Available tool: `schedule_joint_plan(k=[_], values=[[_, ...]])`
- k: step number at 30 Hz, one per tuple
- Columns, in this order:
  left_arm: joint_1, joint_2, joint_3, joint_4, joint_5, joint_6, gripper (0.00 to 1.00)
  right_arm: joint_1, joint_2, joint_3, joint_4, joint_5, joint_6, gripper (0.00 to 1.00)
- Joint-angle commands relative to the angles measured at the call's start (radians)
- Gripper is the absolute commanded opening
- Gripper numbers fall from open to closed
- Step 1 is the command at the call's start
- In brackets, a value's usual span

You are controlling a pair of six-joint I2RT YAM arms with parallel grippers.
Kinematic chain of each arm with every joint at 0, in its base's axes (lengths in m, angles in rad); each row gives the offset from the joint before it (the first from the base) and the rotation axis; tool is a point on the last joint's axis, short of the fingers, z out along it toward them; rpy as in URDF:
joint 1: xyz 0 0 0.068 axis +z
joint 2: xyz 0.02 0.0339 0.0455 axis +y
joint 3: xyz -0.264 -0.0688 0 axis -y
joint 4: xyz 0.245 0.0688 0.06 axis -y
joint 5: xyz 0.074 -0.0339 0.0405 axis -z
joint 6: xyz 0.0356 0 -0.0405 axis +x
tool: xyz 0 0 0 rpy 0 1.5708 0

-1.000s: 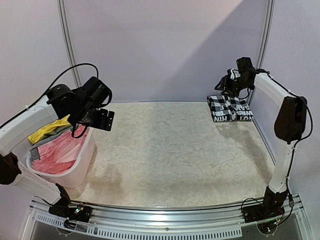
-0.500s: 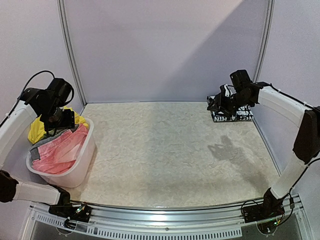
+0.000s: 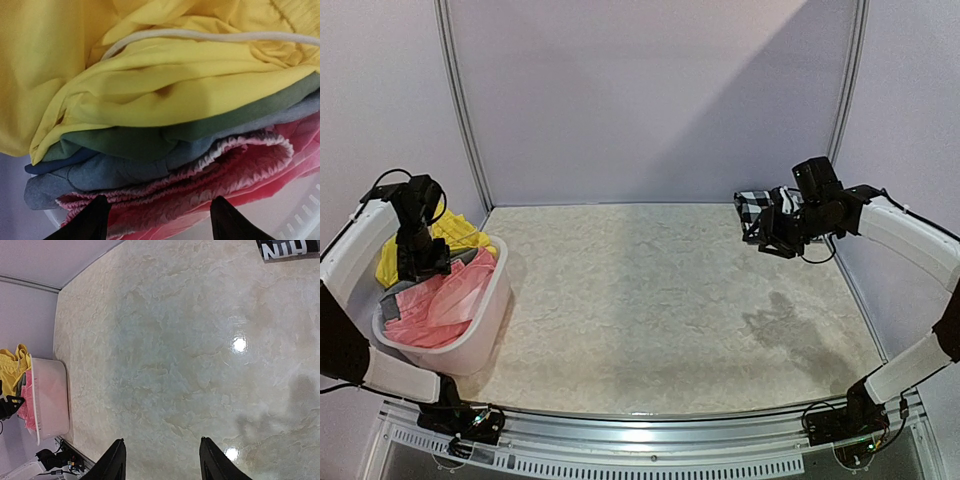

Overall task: Fold and stack the mixed laundry pile
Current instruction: Pick up the crumpled shorts and place them in the bin.

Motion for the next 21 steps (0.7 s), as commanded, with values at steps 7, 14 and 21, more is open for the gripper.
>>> schedule_joint_plan(k=[7, 14, 21], values=[[0.074, 0.021, -0.059, 0.035, 0.157, 0.075, 0.59, 0.005, -0.040, -0.049, 0.019, 0.032, 0.026, 0.51], [0.074, -0.024, -0.095, 0.047, 0.271, 0.041, 0.24, 0.006, -0.035, -0.077, 0.052, 0.028, 0.048, 0.51], [0.071, -0.074, -0.100, 0.056, 0.327, 0.009, 0.00, 0.007, -0.043, -0.090, 0.057, 0.037, 0.060, 0.51]])
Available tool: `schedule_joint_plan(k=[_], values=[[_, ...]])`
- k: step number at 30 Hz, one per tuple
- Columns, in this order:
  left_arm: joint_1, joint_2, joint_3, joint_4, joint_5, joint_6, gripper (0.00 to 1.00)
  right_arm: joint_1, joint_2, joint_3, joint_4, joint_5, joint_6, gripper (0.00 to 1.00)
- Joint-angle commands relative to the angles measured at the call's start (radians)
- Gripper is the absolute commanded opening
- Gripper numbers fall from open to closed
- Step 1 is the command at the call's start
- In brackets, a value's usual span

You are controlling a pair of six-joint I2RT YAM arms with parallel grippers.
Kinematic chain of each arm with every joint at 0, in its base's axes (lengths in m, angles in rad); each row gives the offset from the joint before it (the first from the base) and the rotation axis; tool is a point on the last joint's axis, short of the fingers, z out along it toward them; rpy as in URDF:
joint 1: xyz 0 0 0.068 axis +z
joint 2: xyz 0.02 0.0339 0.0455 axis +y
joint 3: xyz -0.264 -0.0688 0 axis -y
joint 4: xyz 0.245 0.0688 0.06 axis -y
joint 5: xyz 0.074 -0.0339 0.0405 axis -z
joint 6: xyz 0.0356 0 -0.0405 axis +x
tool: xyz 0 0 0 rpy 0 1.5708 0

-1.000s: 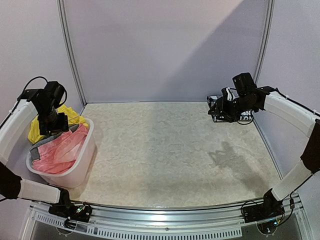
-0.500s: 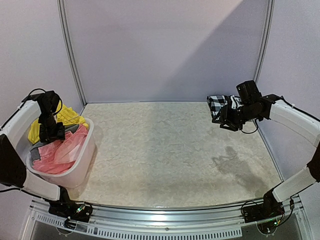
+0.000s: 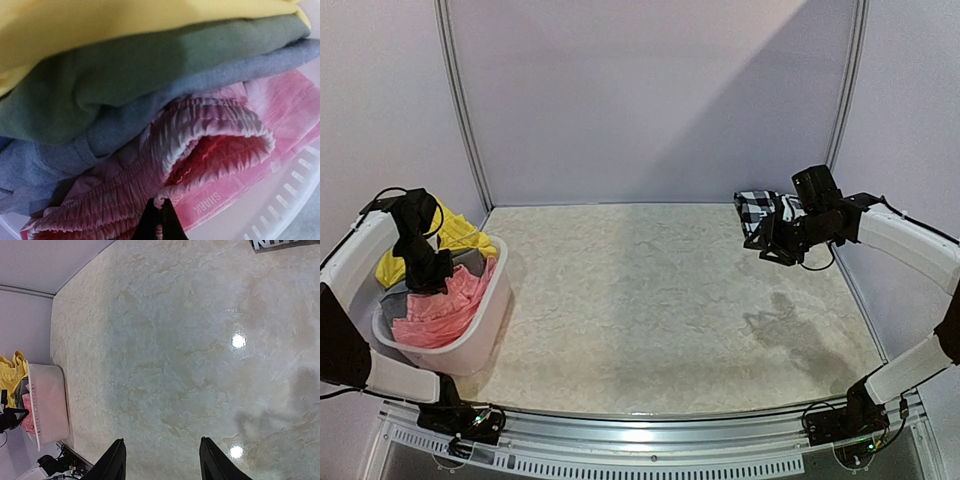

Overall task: Fold and stack the mixed laundry pile
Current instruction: Pick up the crumpled shorts and place them in the bin, then place the crumpled shorts at the center of the board.

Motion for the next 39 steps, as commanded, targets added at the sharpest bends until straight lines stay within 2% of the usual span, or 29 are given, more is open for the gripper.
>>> schedule_joint_plan(k=[1, 8, 15, 23, 29, 33, 36, 39], values=[[0.002, -0.053, 0.021, 0.001, 0.060, -0.027, 0.00, 0.006, -0.029, -0.028, 0.017, 0.021, 0.015, 0.51], [-0.071, -0.065, 0.172, -0.022, 0.091, -0.063, 0.00, 0.006, -0.053, -0.015, 0.005, 0.019, 0.027, 0.51], [-0.165, -0.082, 0.420, 0.013, 0.090, -0.104, 0.00, 0.006, -0.049, 0.096, -0.059, 0.018, 0.009, 0.50], [-0.221, -0.025, 0.708, 0.150, 0.220, -0.126, 0.00, 0.007, -0.039, 0.235, -0.129, 0.018, -0.016, 0.50], [-0.258, 0.105, 1.004, 0.295, 0.304, -0.215, 0.00, 0.007, -0.021, 0.370, -0.205, 0.040, -0.043, 0.50], [-0.370, 0.172, 1.125, 0.429, 0.328, -0.269, 0.00, 0.006, -0.018, 0.441, -0.254, 0.065, -0.064, 0.51], [-0.472, 0.199, 1.127, 0.516, 0.318, -0.329, 0.00, 0.007, -0.034, 0.471, -0.290, 0.100, -0.075, 0.51], [-0.625, 0.245, 1.090, 0.538, 0.324, -0.340, 0.00, 0.006, -0.069, 0.467, -0.327, 0.166, -0.083, 0.53]])
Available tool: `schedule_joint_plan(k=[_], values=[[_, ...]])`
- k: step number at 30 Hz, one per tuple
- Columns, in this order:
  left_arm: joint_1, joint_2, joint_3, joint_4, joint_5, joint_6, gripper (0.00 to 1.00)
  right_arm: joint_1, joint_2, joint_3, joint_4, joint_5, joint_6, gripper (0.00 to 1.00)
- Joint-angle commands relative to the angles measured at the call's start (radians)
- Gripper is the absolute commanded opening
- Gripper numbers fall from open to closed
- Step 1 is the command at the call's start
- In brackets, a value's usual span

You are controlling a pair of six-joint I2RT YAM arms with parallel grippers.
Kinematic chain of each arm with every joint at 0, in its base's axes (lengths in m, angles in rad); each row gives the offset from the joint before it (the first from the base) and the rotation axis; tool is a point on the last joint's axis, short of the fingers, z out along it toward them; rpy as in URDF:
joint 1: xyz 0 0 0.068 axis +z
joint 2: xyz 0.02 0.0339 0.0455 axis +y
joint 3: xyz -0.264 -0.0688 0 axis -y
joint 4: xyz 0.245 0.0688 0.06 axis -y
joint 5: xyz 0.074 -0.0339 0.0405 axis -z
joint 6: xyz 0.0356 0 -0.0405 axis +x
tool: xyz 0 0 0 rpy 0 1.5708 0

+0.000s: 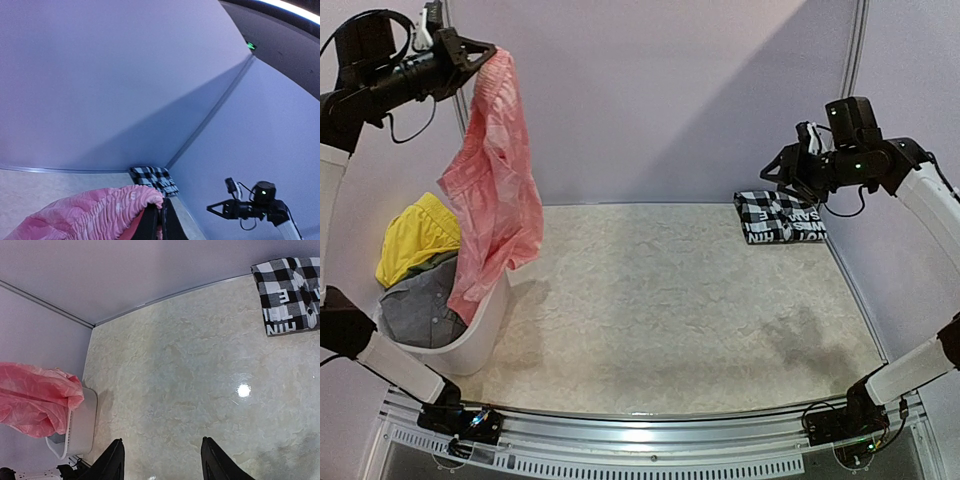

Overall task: Fold and stack the mixed laundry pile
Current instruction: Place the crumpled shorts at the center of the board.

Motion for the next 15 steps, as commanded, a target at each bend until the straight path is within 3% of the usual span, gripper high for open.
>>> schedule_joint_plan(k=[1, 7, 12, 14, 15], values=[[-0.211, 0.078, -0.041, 0.105, 0.025, -0.040, 0.00, 0.004, -0.056, 0.000, -0.103, 0.123, -0.029, 0.53], [-0.543, 0.282, -0.227, 0.060, -0.033, 0.005, 0.00, 0.003, -0.202, -0.161, -0.146, 0.274, 0.012, 0.57], [-0.715, 0.480, -0.220, -0.139, -0.100, 0.056, 0.63, 0.001, -0.323, -0.310, -0.154, 0.306, 0.052, 0.60], [-0.733, 0.475, -0.258, -0.147, -0.122, 0.062, 0.96, 0.002, -0.359, -0.350, -0.153, 0.295, 0.061, 0.61], [-0.733, 0.461, -0.285, -0.142, -0.119, 0.062, 0.99, 0.002, -0.369, -0.369, -0.154, 0.291, 0.062, 0.60]])
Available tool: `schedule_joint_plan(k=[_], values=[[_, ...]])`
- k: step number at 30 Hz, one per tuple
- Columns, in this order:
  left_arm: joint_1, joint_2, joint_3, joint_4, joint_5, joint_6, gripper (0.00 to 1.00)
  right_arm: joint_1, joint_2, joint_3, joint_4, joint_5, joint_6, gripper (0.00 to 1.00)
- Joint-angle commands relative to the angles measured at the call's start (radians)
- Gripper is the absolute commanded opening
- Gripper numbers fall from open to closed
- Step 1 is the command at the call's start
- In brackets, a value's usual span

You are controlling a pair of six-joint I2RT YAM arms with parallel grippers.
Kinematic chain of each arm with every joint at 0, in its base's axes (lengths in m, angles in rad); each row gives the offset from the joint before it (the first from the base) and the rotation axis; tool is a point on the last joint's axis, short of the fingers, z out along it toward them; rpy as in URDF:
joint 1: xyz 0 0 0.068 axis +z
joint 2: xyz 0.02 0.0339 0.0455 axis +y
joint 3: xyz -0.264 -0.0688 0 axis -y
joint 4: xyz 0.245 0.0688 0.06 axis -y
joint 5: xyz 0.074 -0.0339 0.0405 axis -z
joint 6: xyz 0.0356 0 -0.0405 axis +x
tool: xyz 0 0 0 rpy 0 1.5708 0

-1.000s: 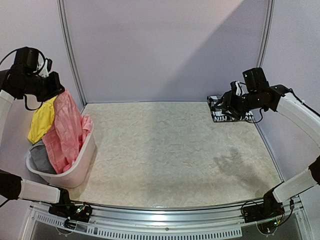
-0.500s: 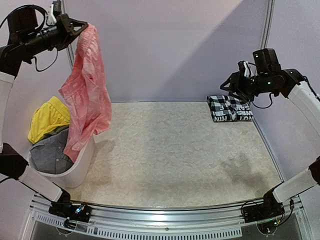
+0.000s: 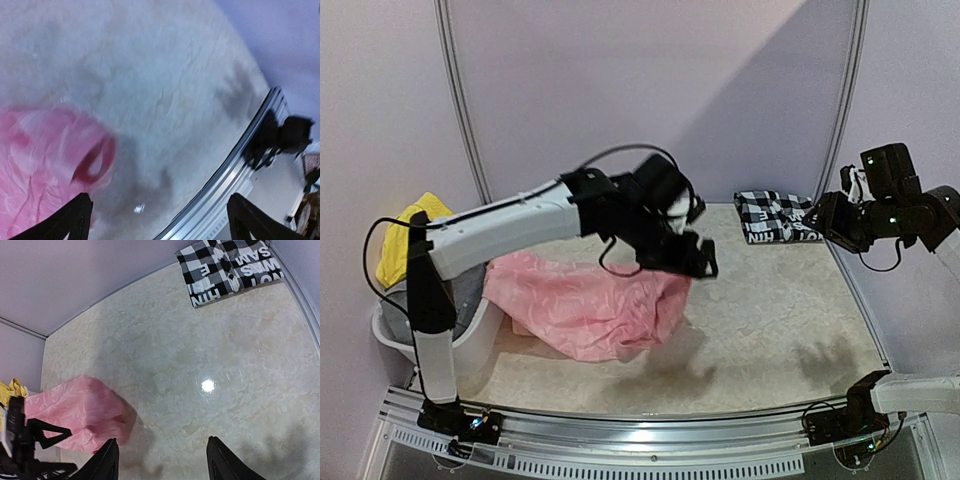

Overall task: Fold and stack the mixed laundry pile
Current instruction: Place the crumpled shorts at the center of the board, then move the crumpled shorts to the center of the board.

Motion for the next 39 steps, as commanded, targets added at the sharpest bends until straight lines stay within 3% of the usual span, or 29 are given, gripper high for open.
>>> schedule_joint_plan(k=[1, 6, 12, 21, 24, 30, 39], values=[[-0.036, -0.084, -0.059, -0.104, -0.051, 0.033, 1.00, 0.001, -0.052, -0.087, -0.022, 0.028, 0.036, 0.61], [-0.014, -0.158, -0.139, -0.178, -0.129, 0.045, 1.00, 0.001, -0.076, -0.156, 0.026, -0.042, 0.035, 0.61], [-0.001, -0.257, -0.338, -0.239, -0.238, 0.042, 0.91, 0.004, -0.040, -0.212, 0.130, -0.223, 0.020, 0.59], [0.001, -0.338, -0.624, -0.116, -0.198, 0.055, 0.79, 0.114, 0.039, -0.278, 0.223, -0.207, 0.072, 0.58], [-0.026, -0.279, -0.609, -0.082, -0.203, 0.080, 0.77, 0.153, 0.068, -0.291, 0.243, -0.199, 0.089, 0.58], [-0.123, -0.093, -0.488, -0.095, -0.313, 0.182, 0.83, 0.166, 0.078, -0.283, 0.208, -0.172, 0.097, 0.58], [-0.185, 0.155, -0.312, -0.226, -0.467, 0.236, 0.76, 0.164, 0.036, -0.290, 0.150, -0.156, 0.094, 0.59]])
